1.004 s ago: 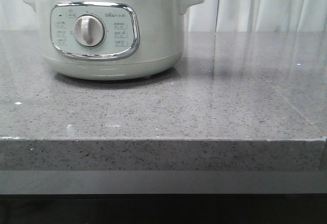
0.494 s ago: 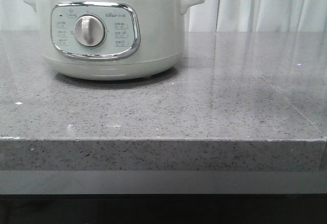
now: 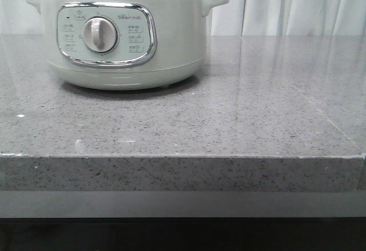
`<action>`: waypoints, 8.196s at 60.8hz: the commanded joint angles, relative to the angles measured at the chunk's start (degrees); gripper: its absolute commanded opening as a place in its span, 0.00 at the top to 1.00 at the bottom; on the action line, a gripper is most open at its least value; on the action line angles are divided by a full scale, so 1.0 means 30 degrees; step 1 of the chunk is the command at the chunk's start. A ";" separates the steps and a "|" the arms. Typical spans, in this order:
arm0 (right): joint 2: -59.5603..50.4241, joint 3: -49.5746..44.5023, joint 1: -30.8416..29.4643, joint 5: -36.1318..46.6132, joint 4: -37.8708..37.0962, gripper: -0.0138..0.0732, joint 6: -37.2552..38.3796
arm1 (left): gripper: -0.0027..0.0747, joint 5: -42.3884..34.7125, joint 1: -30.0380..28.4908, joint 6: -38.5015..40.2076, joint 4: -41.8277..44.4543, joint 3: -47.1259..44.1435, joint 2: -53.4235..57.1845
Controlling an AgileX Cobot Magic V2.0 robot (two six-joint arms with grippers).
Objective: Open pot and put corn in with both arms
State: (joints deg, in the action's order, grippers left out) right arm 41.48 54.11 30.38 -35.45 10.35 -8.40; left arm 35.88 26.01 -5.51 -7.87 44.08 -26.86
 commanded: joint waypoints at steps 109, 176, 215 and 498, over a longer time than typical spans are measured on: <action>-0.3667 -0.2406 -0.0148 0.1680 0.0334 0.24 0.0016 | 0.66 -0.9394 0.0088 0.0135 -0.0058 1.0496 -1.6915; -0.3667 -0.2406 -0.0148 0.1680 0.0334 0.24 0.0016 | 0.66 -0.9102 0.0088 0.0135 0.0459 1.5336 -2.3435; -0.3667 -0.2406 -0.0148 0.1680 0.0334 0.24 0.0016 | 0.52 -0.7659 0.0088 0.0135 -0.0310 1.5376 -2.3198; -0.3667 -0.2406 -0.0148 0.1551 0.0334 0.92 0.0016 | 0.99 -1.4045 -0.7490 0.2468 0.0546 -1.4913 0.9396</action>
State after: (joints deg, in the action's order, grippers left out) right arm 30.43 45.52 30.28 -35.02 10.73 -8.28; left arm -1.28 3.38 1.33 -6.02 -0.43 0.27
